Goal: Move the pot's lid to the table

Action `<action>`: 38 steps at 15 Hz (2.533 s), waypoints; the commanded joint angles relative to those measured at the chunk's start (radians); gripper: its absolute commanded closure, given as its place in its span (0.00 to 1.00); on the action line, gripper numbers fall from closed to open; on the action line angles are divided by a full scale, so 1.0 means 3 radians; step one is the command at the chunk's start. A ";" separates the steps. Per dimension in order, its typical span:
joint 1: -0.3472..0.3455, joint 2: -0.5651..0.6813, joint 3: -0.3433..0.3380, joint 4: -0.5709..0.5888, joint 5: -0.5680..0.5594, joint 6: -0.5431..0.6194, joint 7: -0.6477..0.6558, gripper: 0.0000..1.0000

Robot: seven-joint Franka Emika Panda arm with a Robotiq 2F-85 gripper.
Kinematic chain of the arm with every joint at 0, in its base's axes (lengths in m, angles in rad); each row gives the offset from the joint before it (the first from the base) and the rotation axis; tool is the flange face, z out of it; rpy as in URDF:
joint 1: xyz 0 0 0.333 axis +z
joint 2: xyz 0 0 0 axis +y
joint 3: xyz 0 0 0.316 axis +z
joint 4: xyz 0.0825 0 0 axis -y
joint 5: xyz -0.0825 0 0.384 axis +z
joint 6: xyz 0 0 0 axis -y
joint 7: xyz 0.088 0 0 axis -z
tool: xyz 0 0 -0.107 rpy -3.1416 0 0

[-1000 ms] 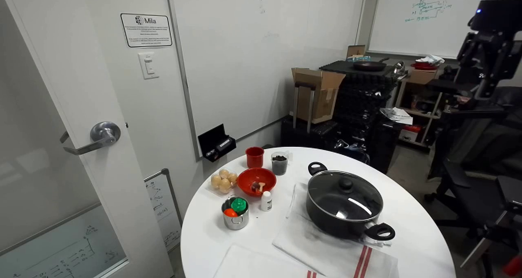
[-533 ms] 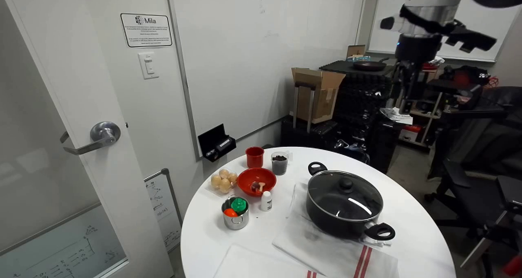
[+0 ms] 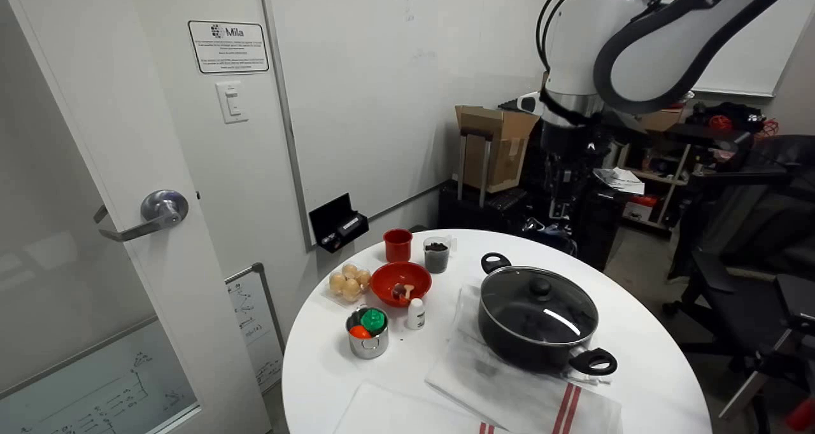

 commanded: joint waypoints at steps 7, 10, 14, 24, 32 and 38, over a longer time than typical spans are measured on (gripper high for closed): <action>-0.0225 0.1120 0.0183 0.0840 -0.0005 0.0127 -0.0048 0.00; -0.0283 0.1313 0.0242 0.0958 0.0021 0.0130 -0.0076 0.00; -0.0396 0.1492 0.0359 0.1042 0.0095 0.0137 -0.0124 0.00; -0.0698 0.1716 0.0590 0.1051 0.0335 0.0097 -0.0257 0.00; -0.0764 0.1779 0.0582 0.1111 0.0429 0.0032 -0.0243 0.00; -0.0759 0.1772 0.0581 0.1116 0.0425 0.0046 -0.0243 0.26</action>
